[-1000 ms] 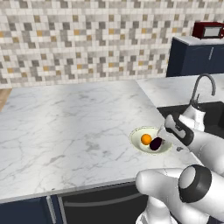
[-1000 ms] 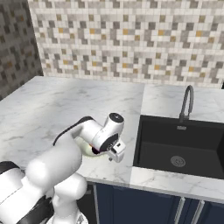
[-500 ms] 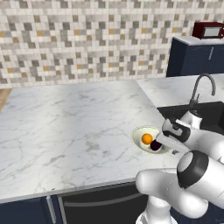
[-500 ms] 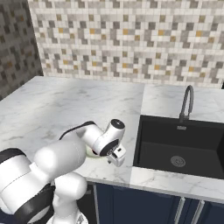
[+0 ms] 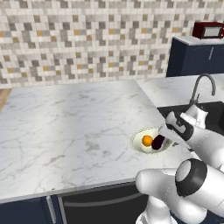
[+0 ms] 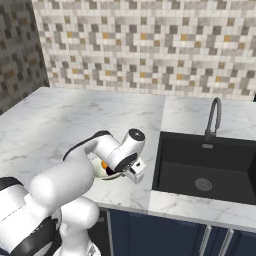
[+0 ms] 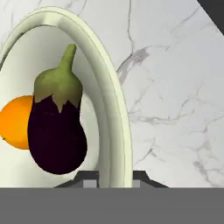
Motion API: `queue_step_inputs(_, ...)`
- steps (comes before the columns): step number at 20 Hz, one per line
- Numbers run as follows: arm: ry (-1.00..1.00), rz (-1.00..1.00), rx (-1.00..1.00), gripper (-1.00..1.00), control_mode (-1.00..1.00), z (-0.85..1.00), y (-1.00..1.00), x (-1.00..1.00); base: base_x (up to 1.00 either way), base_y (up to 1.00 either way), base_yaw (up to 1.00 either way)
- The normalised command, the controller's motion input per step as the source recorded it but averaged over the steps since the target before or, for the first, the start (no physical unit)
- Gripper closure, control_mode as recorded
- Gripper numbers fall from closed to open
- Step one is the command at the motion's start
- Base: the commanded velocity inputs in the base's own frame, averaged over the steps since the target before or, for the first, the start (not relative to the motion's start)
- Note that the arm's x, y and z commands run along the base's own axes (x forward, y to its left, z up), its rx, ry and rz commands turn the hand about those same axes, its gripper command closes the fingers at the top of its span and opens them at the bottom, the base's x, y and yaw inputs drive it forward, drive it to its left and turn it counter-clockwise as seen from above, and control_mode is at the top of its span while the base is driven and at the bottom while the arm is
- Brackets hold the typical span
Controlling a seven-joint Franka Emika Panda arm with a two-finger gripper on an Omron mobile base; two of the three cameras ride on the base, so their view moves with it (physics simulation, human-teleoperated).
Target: Dump the orange and eggplant from the bowl so the bowl can be washed. Place the bowl in the sink after clearing the leftovers.
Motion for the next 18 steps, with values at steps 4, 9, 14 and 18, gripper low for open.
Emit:
queue_step_inputs(4, -0.18, -0.05, 0.0, 1.0, -1.0, 1.0, 0.0, -0.01, 0.0, 0.0, 0.0)
queue_step_inputs(9, -0.06, -0.05, 0.09, 1.0, -1.0, 0.91, 0.0, -0.13, 0.0, 0.0, 0.0)
queue_step_inputs(14, 0.0, -0.03, 0.48, 1.0, -1.0, 0.53, -0.43, -0.55, 0.0, 0.0, 0.0)
queue_step_inputs(18, -0.02, -0.01, 0.6, 1.0, -1.0, 0.28, -0.57, -0.53, 0.0, 0.0, 0.0)
